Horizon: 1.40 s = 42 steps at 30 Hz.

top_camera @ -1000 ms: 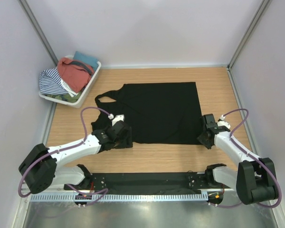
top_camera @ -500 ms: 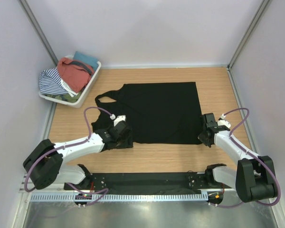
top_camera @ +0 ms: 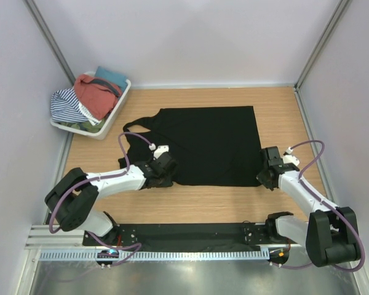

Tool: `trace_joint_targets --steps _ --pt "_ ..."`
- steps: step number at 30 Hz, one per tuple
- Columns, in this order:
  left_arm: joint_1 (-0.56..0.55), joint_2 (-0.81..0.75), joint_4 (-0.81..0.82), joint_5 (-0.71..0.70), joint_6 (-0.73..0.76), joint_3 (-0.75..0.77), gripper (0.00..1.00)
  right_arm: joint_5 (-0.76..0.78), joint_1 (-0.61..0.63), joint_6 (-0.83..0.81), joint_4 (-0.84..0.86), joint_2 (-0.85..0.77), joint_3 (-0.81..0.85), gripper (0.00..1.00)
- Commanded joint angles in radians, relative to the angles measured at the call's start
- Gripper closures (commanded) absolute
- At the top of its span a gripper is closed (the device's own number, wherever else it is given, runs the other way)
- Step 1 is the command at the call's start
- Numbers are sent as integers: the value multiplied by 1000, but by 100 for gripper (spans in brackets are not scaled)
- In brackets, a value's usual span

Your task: Fold and stack the tank tops

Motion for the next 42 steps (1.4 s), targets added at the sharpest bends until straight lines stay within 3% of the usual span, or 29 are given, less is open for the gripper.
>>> trace_joint_targets --steps 1,3,5,15,33,42 --pt "-2 17 8 -27 0 8 73 24 -4 -2 -18 -30 35 99" --pt "-2 15 2 -32 5 7 91 33 -4 -6 -26 -34 44 99" --pt "-2 6 -18 -36 18 22 100 44 -6 -11 -34 -40 55 99" --pt "10 -43 -262 14 112 142 100 81 -4 -49 -72 -36 133 99" --pt "230 -31 -298 228 230 287 100 94 -4 -120 -6 190 384 99" --pt "279 86 -337 199 270 445 100 136 -20 -126 14 322 509 99"
